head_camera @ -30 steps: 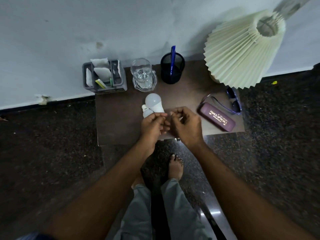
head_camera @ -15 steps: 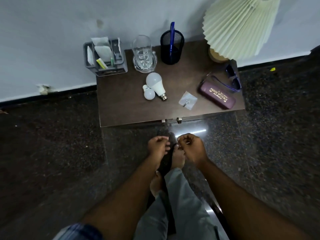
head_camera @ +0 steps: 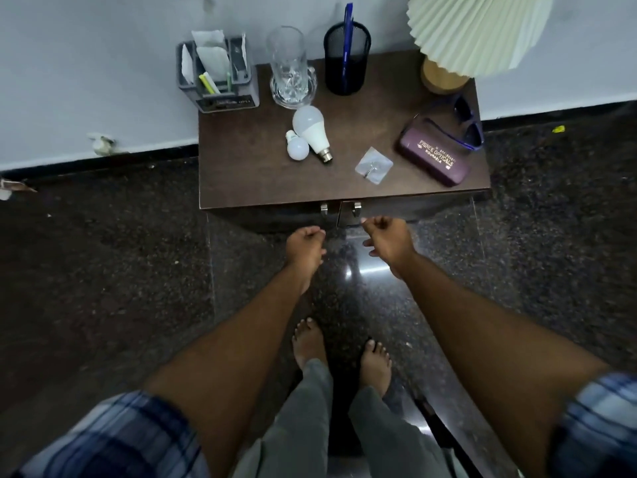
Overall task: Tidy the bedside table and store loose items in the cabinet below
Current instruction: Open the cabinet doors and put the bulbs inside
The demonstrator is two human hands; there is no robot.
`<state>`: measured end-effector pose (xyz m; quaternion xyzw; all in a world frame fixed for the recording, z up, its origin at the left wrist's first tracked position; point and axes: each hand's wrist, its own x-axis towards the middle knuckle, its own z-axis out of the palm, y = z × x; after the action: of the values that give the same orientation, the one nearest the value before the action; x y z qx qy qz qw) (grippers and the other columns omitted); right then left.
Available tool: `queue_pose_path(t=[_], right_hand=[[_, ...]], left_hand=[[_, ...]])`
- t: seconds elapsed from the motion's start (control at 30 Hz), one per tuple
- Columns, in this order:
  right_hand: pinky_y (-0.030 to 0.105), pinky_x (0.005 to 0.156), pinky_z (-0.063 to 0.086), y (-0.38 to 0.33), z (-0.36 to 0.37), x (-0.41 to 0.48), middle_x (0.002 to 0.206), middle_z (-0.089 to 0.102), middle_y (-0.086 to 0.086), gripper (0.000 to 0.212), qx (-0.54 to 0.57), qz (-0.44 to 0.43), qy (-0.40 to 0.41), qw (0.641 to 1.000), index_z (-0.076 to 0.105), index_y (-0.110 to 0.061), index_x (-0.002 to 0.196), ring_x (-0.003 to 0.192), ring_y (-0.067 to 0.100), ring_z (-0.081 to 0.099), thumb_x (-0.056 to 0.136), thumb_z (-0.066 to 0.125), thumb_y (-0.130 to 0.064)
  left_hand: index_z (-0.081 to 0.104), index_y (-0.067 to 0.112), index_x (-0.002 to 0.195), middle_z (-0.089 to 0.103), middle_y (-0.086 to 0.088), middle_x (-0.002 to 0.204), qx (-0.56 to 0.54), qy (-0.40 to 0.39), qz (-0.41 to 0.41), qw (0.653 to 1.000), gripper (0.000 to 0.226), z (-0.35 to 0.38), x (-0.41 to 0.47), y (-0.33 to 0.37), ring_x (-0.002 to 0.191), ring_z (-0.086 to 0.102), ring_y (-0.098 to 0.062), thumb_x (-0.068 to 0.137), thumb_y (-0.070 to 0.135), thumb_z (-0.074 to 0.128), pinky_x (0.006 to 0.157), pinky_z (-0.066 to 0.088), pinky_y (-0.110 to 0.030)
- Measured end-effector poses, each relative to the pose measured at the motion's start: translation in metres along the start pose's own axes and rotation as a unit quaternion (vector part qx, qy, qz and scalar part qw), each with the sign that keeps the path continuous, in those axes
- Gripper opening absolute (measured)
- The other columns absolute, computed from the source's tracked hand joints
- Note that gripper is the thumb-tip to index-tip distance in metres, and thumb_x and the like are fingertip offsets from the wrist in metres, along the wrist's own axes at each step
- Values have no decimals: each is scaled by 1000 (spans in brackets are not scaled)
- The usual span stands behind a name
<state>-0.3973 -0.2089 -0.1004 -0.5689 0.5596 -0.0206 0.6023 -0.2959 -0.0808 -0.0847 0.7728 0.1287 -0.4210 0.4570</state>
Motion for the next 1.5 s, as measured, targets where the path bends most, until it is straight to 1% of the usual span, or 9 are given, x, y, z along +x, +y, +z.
queue_pose_path(t=[0.27, 0.37, 0.63, 0.87, 1.0, 1.1, 1.23, 1.4, 1.5], right_hand=[[56, 86, 56, 19, 3, 32, 80, 67, 10, 32, -39, -38, -22, 998, 58, -22, 67, 94, 42, 72, 97, 65, -32], [59, 76, 59, 29, 13, 57, 74, 68, 12, 31, -26, -52, -4, 998, 63, -19, 67, 74, 36, 71, 95, 68, -33], [32, 53, 54, 53, 32, 80, 79, 67, 5, 23, 54, -131, 11, 990, 71, -10, 91, 54, 19, 65, 100, 62, -29], [53, 67, 60, 101, 16, 76, 60, 63, 1, 38, -10, -187, 3, 982, 68, -23, 70, 64, 26, 63, 86, 61, -56], [53, 78, 61, 92, -13, 23, 93, 75, 12, 69, -24, -108, -57, 992, 74, -16, 89, 79, 41, 72, 65, 50, -75], [40, 61, 59, 91, -32, -17, 111, 70, 12, 97, -22, -35, -102, 994, 64, -8, 117, 76, 38, 73, 66, 53, -90], [52, 73, 61, 102, -47, -37, 128, 64, 15, 131, -68, -24, -61, 996, 56, -4, 136, 97, 41, 69, 41, 68, -93], [47, 70, 59, 109, -66, -60, 91, 68, 13, 48, -116, 2, -6, 993, 69, -8, 99, 72, 31, 67, 71, 79, -45], [46, 72, 59, 111, -80, -68, 73, 64, 10, 21, -141, 14, -10, 990, 65, -10, 76, 62, 26, 61, 80, 79, -25]], left_hand=[[59, 22, 106, 62, 5, 82, -27, 28, 52, 998, 7, 31, 36, -5, 63, 61, -15, 101, 25, 54, 53, 47, -27], [60, 20, 104, 63, 2, 77, -43, 45, 47, 997, 12, 43, 59, -8, 60, 62, -15, 99, 30, 57, 53, 48, -29], [54, 24, 84, 66, 5, 89, -96, 22, 89, 991, 25, 46, 86, -25, 64, 65, -17, 100, 42, 52, 57, 47, -26], [68, 20, 88, 76, 1, 87, -33, 73, 177, 981, 61, 39, 64, -64, 59, 72, -22, 78, 78, 54, 50, 48, -26], [68, 16, 88, 74, 1, 87, 22, 94, 118, 988, 76, 22, 26, -79, 65, 74, -27, 66, 88, 54, 56, 55, -33], [62, 11, 112, 69, -3, 107, 50, 70, 81, 993, 81, -4, 0, -99, 70, 75, -29, 70, 80, 56, 54, 53, -29], [51, 15, 122, 60, -7, 115, 54, 15, 56, 997, 56, -36, -18, -116, 75, 74, -33, 86, 57, 62, 71, 61, -41], [55, 6, 92, 62, -18, 95, 50, 25, 58, 997, 14, -66, -28, -120, 75, 67, -31, 94, 16, 63, 81, 59, -54], [58, -1, 98, 62, -19, 82, 132, 18, 61, 989, 7, -98, -37, -127, 71, 64, -31, 95, 1, 53, 79, 57, -54]])
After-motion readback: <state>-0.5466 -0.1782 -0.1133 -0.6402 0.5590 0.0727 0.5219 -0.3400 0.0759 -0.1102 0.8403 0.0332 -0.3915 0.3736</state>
